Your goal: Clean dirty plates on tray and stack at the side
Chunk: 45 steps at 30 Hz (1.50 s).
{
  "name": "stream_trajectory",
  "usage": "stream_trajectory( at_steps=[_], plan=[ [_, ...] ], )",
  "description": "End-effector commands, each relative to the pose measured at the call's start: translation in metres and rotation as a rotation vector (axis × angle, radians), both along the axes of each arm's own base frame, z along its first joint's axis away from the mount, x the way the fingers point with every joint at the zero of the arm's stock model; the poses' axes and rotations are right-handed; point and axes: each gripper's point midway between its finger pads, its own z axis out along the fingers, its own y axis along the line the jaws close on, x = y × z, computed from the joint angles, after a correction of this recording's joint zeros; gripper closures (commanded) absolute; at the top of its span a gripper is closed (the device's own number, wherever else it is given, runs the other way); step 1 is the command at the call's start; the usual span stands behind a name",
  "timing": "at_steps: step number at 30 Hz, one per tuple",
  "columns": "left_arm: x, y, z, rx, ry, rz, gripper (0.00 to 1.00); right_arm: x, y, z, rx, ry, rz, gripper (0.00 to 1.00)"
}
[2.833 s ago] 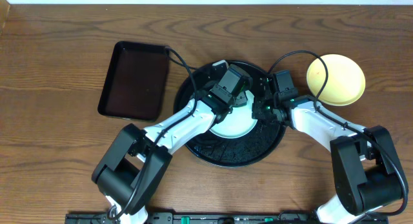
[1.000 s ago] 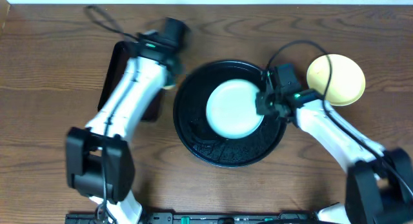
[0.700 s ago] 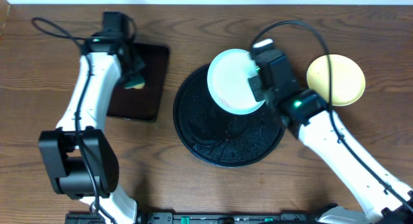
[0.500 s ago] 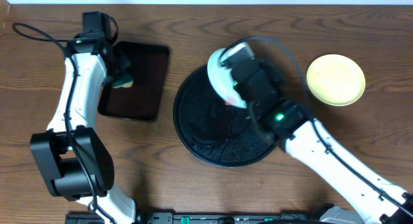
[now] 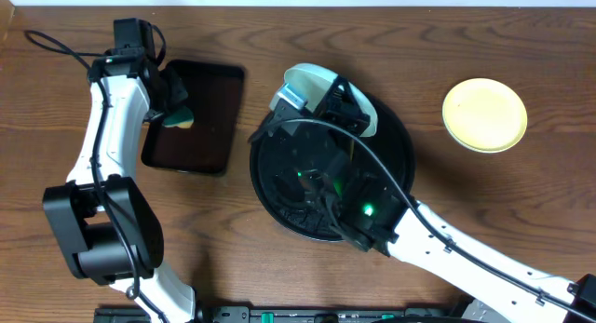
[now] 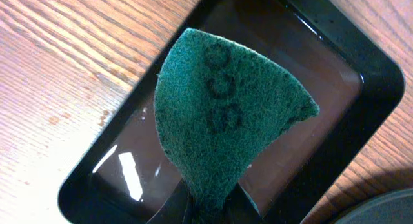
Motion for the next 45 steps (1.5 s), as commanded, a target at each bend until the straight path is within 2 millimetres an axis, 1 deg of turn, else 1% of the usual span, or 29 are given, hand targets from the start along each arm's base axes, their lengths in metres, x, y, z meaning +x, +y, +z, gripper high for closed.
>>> stream_trajectory(
  at_steps=[1, 6, 11, 15, 19, 21, 22, 24, 25, 26, 28, 31, 34, 35, 37, 38, 39, 40, 41, 42, 43, 44, 45],
  plan=[
    [-0.001, -0.002, -0.009, -0.016, 0.019, -0.027, 0.92, -0.003, -0.008, 0.012, -0.045, -0.021, -0.045, 0.99],
    [-0.002, -0.002, -0.013, -0.016, 0.021, -0.027, 0.92, -0.003, -0.009, 0.013, -0.028, -0.025, -0.053, 0.99],
    [-0.005, -0.003, -0.027, -0.018, 0.031, -0.027, 0.91, -0.004, -0.010, 0.010, 0.058, -0.029, -0.066, 0.99],
    [-0.011, -0.005, -0.048, -0.031, 0.067, -0.029, 0.91, -0.004, -0.011, 0.007, 0.114, -0.029, -0.075, 0.99],
    [-0.017, -0.006, -0.075, -0.039, 0.120, -0.029, 0.91, -0.005, -0.011, 0.005, 0.146, -0.028, -0.081, 0.99],
    [-0.018, -0.006, -0.081, -0.042, 0.132, -0.029, 0.83, -0.005, -0.011, 0.005, 0.156, -0.030, -0.082, 0.99],
    [-0.017, -0.007, -0.084, -0.045, 0.135, -0.030, 0.73, -0.005, -0.011, 0.005, 0.165, -0.031, -0.083, 0.99],
    [-0.016, -0.007, -0.089, -0.045, 0.138, -0.030, 0.50, -0.005, -0.011, 0.005, 0.184, -0.034, -0.086, 0.99],
    [-0.015, -0.006, -0.088, -0.045, 0.134, -0.029, 0.48, -0.004, -0.012, 0.004, 0.194, -0.034, -0.089, 0.99],
    [-0.014, -0.006, -0.088, -0.044, 0.128, -0.029, 0.44, -0.004, -0.013, 0.004, 0.203, -0.034, -0.093, 0.99],
    [-0.010, -0.006, -0.082, -0.041, 0.111, -0.030, 0.37, -0.003, -0.014, 0.003, 0.213, -0.034, -0.099, 0.99],
    [-0.004, -0.004, -0.061, -0.033, 0.063, -0.030, 0.32, -0.001, -0.018, 0.000, 0.227, -0.029, -0.109, 0.99],
    [0.002, -0.003, -0.025, -0.020, -0.022, -0.030, 0.27, 0.002, -0.023, -0.004, 0.224, -0.016, -0.121, 0.99],
    [0.003, -0.003, -0.009, -0.014, -0.059, -0.030, 0.27, 0.003, -0.026, -0.004, 0.221, -0.016, -0.130, 0.99],
    [0.000, -0.004, 0.021, -0.005, -0.123, -0.030, 0.27, 0.007, -0.033, -0.004, 0.222, -0.020, -0.152, 0.99],
    [-0.001, -0.004, 0.032, -0.001, -0.146, -0.031, 0.27, 0.009, -0.035, -0.004, 0.239, -0.023, -0.159, 0.99],
    [-0.003, -0.004, 0.044, 0.004, -0.175, -0.031, 0.23, 0.011, -0.033, -0.005, 0.283, -0.019, -0.148, 0.99],
    [-0.004, -0.004, 0.052, 0.007, -0.196, -0.032, 0.22, 0.013, -0.026, -0.013, 0.306, 0.017, -0.103, 0.99],
    [-0.005, -0.004, 0.062, 0.010, -0.218, -0.032, 0.22, 0.013, -0.020, -0.023, 0.274, 0.071, -0.055, 0.99],
    [-0.006, -0.005, 0.069, 0.013, -0.235, -0.032, 0.22, 0.012, -0.019, -0.030, 0.224, 0.108, -0.035, 0.99],
    [-0.007, -0.005, 0.074, 0.015, -0.247, -0.033, 0.21, 0.012, -0.027, -0.031, 0.196, 0.108, -0.068, 0.99],
    [-0.008, -0.005, 0.078, 0.017, -0.258, -0.032, 0.21, 0.013, -0.036, -0.029, 0.222, 0.082, -0.118, 0.99],
    [-0.009, -0.005, 0.081, 0.018, -0.265, -0.033, 0.21, 0.015, -0.042, -0.028, 0.299, 0.061, -0.153, 0.99]
  ],
)
